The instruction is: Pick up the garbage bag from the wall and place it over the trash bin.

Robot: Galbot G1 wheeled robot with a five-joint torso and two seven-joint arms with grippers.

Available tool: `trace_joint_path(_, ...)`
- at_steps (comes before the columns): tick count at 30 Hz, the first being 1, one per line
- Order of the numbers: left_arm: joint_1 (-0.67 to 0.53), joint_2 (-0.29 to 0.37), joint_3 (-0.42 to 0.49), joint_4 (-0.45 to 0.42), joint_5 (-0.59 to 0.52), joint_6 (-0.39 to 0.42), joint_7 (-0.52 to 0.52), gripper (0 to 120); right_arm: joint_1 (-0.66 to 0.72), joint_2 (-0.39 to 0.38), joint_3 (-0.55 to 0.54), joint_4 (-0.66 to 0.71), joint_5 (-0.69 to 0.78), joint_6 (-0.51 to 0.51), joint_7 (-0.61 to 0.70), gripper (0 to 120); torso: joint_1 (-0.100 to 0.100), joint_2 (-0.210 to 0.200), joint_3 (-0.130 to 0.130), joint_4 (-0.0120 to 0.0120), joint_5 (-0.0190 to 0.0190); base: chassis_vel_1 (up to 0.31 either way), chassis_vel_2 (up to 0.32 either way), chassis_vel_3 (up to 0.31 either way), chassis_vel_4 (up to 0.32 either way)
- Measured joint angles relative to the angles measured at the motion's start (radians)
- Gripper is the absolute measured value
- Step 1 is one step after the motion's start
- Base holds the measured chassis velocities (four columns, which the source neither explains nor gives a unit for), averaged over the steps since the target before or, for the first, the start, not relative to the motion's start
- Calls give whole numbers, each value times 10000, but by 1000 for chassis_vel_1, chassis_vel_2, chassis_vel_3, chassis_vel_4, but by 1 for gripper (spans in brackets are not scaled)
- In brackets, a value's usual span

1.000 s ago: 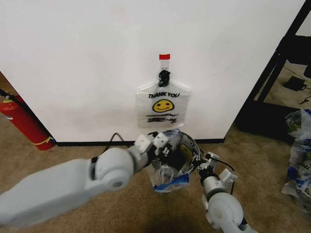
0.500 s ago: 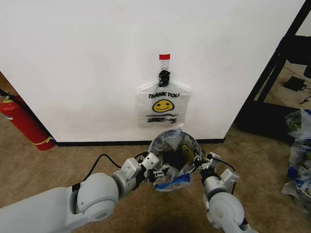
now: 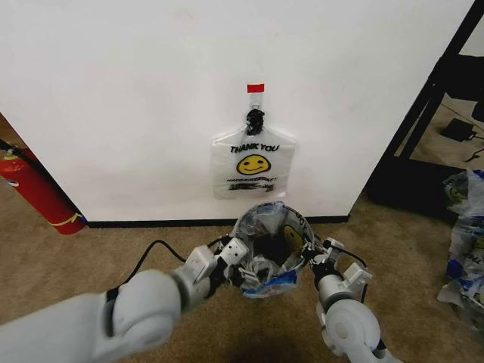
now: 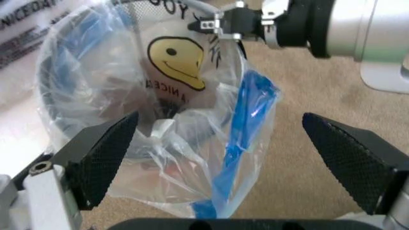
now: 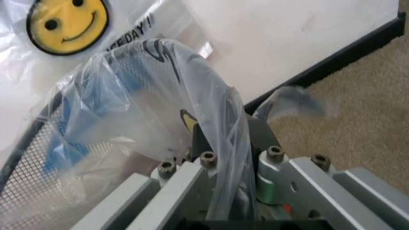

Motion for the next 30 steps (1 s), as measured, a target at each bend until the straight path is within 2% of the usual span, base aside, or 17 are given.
trace_joint_path(2, 66, 1, -5, -25, -17, 0, -21, 100, -2, -6, 5, 0, 2, -1, 2, 1, 1, -1, 2, 2, 8, 0, 0, 0, 0)
trace_joint_path(3, 126, -6, -20, -48, -35, 0, -37, 100, -10, -19, 5, 0, 5, -4, 4, 1, 2, -1, 2, -2, -7, 0, 0, 0, 0)
trace_joint_path(5, 289, -42, -58, -106, -58, 1, -52, 100, -12, -42, 11, 13, 4, -3, 10, 1, 1, 0, 1, -2, 2, 0, 0, 0, 0)
trace_joint_path(10, 528, -239, 100, -18, 75, 11, -54, 100, -11, -97, 9, 44, 18, -4, 32, 1, 1, -1, 1, 1, -3, 0, 0, 0, 0)
trace_joint_path(19, 103, -1063, 665, 608, 198, -74, -13, 95, -53, -135, -28, 163, 65, -47, 85, 1, 1, -1, 1, -3, -3, 0, 0, 0, 0)
trace_joint_path(24, -70, -1207, 844, 931, 9, -150, 69, 77, -27, -126, -60, 128, 66, -56, 89, 1, 1, -1, 2, -1, -3, 0, 0, 0, 0)
trace_joint_path(26, -53, -1191, 847, 931, -5, -154, 93, 73, -11, -123, -64, 111, 66, -58, 90, 1, 2, -1, 2, -1, -3, 0, 0, 0, 0)
trace_joint_path(30, 110, -1179, 825, 1030, 41, -273, 160, 53, 88, -90, -108, 55, 92, -64, 114, 1, 1, -1, 1, 1, -3, 0, 0, 0, 0)
